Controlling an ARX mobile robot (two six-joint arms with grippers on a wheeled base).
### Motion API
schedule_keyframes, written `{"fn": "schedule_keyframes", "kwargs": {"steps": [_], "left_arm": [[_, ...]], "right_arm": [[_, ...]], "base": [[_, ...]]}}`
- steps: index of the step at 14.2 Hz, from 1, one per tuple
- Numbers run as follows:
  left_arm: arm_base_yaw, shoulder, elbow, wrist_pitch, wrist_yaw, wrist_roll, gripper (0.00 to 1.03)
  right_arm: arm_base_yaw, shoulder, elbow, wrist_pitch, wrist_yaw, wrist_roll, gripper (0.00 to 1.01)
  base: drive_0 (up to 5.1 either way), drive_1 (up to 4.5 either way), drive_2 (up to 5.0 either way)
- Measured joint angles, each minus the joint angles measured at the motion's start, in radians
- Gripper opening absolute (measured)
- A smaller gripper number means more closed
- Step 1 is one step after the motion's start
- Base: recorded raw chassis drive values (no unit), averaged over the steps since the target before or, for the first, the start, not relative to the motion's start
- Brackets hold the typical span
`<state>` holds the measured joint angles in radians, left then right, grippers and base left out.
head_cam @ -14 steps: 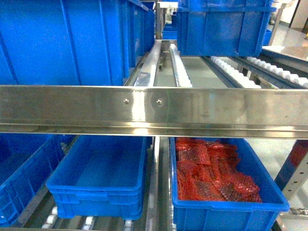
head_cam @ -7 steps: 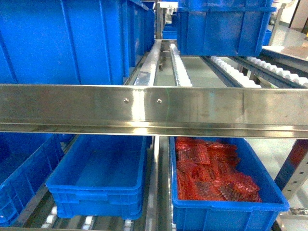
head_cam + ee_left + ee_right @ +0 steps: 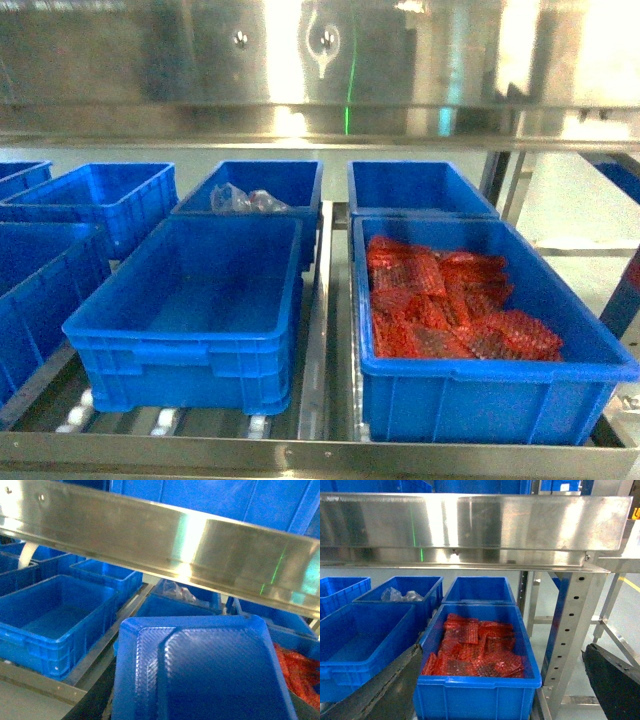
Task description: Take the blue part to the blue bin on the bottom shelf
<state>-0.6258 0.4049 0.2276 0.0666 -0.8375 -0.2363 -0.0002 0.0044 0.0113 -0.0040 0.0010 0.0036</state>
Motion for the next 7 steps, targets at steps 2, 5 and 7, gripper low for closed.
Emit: {"fn": "schedule_keyframes", "kwargs": {"steps": [2,5,7], "left_arm": [[0.000,0.000,0.000,0.000,0.000,0.000,0.43],[0.000,0.000,0.000,0.000,0.000,0.000,0.43],[0.000,0.000,0.000,0.000,0.000,0.000,0.43]], "right_arm": [[0.000,0.000,0.000,0.000,-0.002,-0.001,0.98],[0.000,0.000,0.000,0.000,0.000,0.000,0.98],[0.000,0.000,0.000,0.000,-0.001,0.000,0.98]], "base": [[0.0,0.00,0.0],[0.0,0.00,0.0],[0.0,0.00,0.0]]}}
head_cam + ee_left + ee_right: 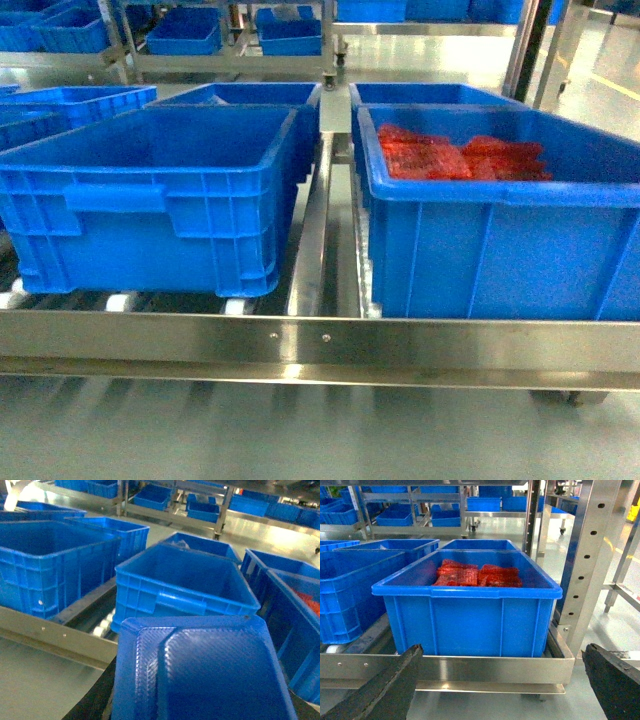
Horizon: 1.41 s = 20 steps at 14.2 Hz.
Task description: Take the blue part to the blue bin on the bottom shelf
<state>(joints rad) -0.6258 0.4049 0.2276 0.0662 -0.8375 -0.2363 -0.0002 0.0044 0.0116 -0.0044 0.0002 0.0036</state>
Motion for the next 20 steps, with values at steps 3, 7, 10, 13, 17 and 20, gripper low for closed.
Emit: {"fn": "schedule_keyframes", "kwargs": {"steps": [3,7,10,13,17,20], "left_arm": [[0.000,0.000,-0.001,-0.003,0.000,0.000,0.43],[0.000,0.000,-0.002,-0.005,0.001,0.000,0.43],[0.000,0.000,-0.002,-0.003,0.000,0.000,0.43],[0.000,0.000,-0.002,-0.002,0.000,0.000,0.43],[0.000,-0.001,-0.002,-0.001,0.000,0.000,0.43],[0.000,-0.001,-0.002,0.000,0.000,0.000,0.43]], "right_arm": [[0.000,0.000,0.000,-0.003,0.001,0.000,0.98],[0.000,0.000,0.000,-0.003,0.000,0.000,0.98],[0.000,0.000,0.000,-0.003,0.000,0.000,0.98],[0.000,0.000,0.000,-0.002,0.000,-0.001,0.98],[0.000,0.000,0.000,0.000,0.000,0.000,0.98],[0.000,0.000,0.000,0.000,0.000,0.000,0.98]], "base": [[0.0,0.00,0.0],[0.0,0.00,0.0],[0.0,0.00,0.0],[0.0,0.00,0.0],[0.0,3.02,-3.1],[-0.1,3.98,-4.1]]}}
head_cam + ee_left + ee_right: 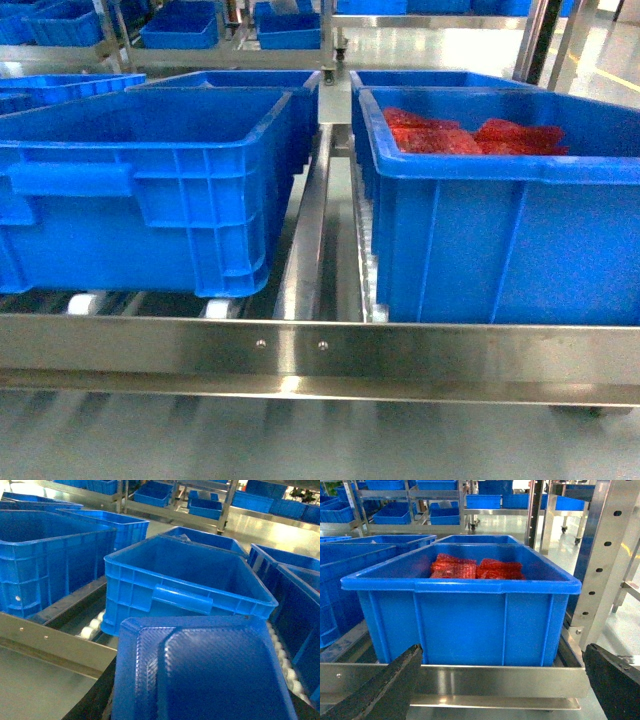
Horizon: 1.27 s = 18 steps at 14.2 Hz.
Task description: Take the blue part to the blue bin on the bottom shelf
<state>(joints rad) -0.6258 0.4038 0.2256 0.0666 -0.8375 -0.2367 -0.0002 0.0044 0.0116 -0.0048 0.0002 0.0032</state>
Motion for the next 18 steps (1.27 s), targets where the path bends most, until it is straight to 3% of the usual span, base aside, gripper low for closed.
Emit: {"fn": "schedule_keyframes", "kwargs": {"steps": [13,18], "left_arm": [[0.000,0.002,0.000,-0.003,-0.001,0.000,0.43],[-0.001,0.003,0.000,-0.001,0.002,0.000,0.43]], "right_arm": [[0.000,0.000,0.000,0.000,0.000,0.000,0.98],[0.000,0.000,0.000,0.000,0.000,0.000,0.98]], "base": [[0.0,4.02,-4.1],[0.0,0.00,0.0]]}}
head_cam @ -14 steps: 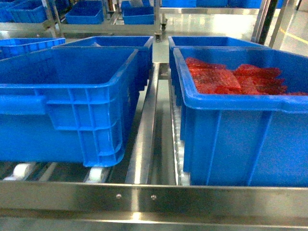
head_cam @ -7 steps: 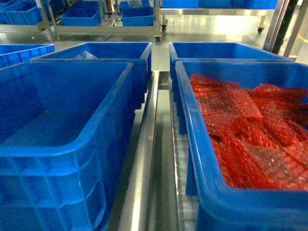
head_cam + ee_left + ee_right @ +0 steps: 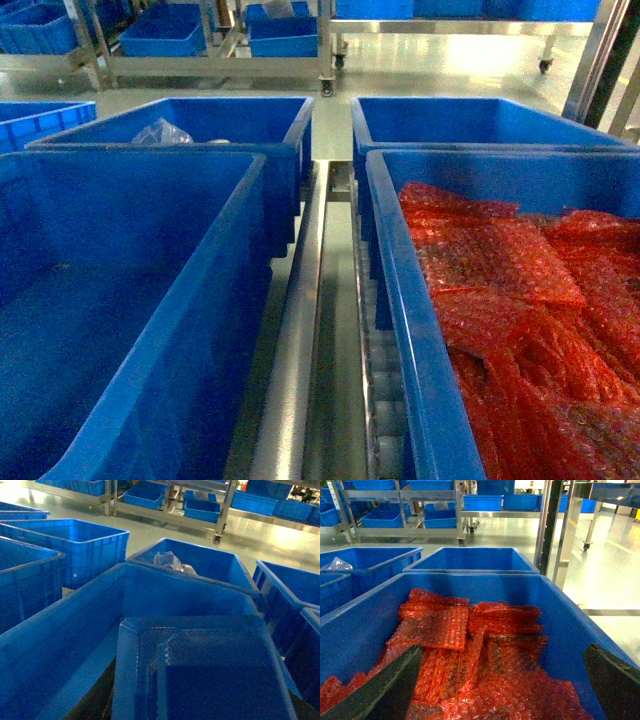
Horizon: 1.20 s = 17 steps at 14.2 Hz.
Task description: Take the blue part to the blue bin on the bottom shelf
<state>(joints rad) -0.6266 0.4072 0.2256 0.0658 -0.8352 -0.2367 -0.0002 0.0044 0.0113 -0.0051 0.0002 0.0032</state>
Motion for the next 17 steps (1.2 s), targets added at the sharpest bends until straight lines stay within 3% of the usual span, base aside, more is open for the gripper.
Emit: {"fn": "schedule_keyframes", "kwargs": {"steps": [17], "left_arm": [[0.000,0.000,0.000,0.000,0.000,0.000,0.43]], "right_arm": [[0.000,0.000,0.000,0.000,0.000,0.000,0.98]], "base": [[0.0,0.00,0.0]]}}
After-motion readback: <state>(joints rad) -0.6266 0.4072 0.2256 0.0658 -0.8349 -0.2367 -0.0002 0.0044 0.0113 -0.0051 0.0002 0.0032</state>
